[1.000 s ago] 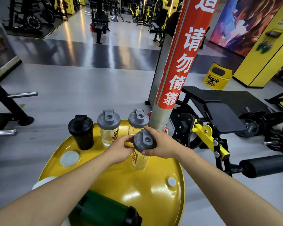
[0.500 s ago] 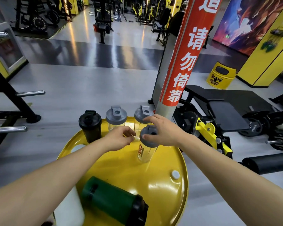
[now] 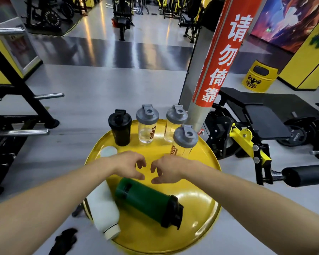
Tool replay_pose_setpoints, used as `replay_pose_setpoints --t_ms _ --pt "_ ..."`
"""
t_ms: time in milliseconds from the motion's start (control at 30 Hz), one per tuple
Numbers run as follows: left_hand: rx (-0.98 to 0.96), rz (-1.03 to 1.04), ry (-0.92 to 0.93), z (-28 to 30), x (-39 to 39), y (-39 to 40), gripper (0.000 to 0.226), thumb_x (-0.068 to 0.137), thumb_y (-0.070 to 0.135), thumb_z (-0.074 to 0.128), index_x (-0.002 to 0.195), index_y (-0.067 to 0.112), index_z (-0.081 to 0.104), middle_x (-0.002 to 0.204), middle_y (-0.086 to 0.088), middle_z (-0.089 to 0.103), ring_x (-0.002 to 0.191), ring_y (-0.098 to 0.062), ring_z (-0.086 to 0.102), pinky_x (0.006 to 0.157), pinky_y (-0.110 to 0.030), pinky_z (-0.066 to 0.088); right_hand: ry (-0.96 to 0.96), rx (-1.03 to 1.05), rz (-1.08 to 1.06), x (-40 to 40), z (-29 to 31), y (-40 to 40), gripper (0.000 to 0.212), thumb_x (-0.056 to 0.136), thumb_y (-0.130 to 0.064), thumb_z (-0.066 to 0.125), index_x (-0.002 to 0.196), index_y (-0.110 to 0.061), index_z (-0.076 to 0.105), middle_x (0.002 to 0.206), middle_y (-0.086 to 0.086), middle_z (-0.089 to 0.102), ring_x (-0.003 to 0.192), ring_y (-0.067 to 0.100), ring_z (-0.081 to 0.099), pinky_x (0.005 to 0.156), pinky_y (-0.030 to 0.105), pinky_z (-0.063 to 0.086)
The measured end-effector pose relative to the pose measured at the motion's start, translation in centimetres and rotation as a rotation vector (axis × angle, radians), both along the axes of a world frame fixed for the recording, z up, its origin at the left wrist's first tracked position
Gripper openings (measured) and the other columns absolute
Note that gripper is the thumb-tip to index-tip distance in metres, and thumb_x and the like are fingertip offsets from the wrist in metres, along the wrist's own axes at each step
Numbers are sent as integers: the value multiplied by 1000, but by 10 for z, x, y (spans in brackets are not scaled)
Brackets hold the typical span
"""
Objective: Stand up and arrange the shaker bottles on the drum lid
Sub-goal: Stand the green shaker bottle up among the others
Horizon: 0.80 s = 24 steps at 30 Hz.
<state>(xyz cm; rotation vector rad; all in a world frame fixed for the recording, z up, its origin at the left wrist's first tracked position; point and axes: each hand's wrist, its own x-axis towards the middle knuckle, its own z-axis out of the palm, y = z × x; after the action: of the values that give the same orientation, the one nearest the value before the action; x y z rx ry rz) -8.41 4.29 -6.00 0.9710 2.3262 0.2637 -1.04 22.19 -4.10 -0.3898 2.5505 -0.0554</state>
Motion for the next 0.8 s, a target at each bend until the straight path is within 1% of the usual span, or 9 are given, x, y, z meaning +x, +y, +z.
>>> replay_pose_setpoints --t_ms 67,133,233,300,400,500,600,700,800 --pt "-93 -81 -18 -12 10 -3 71 74 59 75 134 28 55 133 11 59 119 -13 56 95 -31 49 -103 24 -34 8 -16 -5 70 86 -64 61 141 -22 48 124 3 66 112 28 59 86 39 51" --pt "-150 -132 -54 -21 19 -3 79 71 59 78 139 29 52 140 10 54 125 -16 53 99 -32 48 -203 25 -86 15 -27 -10 84 81 -70 64 146 -21 43 130 5 63 115 29 58 89 41 51" --pt "-193 -160 -99 -29 24 -4 84 65 61 81 138 32 52 137 8 54 121 -18 53 99 -34 49 -322 -4 -161 24 -39 -18 94 72 -76 68 145 -21 44 130 5 62 116 28 58 92 40 51" --pt "-179 -157 -111 -34 24 -8 82 63 63 81 134 35 53 131 9 56 115 -17 54 96 -36 50 -367 -42 -209 28 -44 -23 90 71 -73 71 140 -21 48 127 4 62 113 28 59 87 36 50" --pt "-150 -142 -114 -39 24 -14 81 61 66 80 133 39 53 128 11 56 112 -16 54 94 -36 51 -407 -86 -277 29 -45 -26 85 74 -68 73 139 -19 47 128 5 60 111 28 59 85 34 49" --pt "-122 -147 -103 -38 24 -17 81 65 61 80 136 37 51 130 11 56 113 -16 54 94 -33 50 -433 -94 -300 26 -36 -27 79 78 -61 74 138 -17 46 127 6 61 109 27 60 82 34 50" --pt "-43 -148 -15 -33 24 -21 86 63 63 80 138 35 48 134 11 55 118 -14 52 98 -32 48 -405 -112 -355 15 -20 -25 73 79 -63 70 133 -17 53 121 7 65 106 28 65 86 38 56" --pt "66 -149 112 -31 21 -22 97 58 69 78 142 35 43 138 14 51 126 -13 45 105 -31 39 -397 -165 -507 0 -1 -21 72 79 -69 62 125 -14 61 113 9 70 99 29 70 88 41 56" --pt "171 -97 141 -33 18 -20 95 56 69 79 138 38 42 133 15 52 124 -13 46 102 -31 40 -497 -289 -682 -16 16 -20 55 86 -62 61 114 -14 63 109 10 71 95 28 70 92 42 55"
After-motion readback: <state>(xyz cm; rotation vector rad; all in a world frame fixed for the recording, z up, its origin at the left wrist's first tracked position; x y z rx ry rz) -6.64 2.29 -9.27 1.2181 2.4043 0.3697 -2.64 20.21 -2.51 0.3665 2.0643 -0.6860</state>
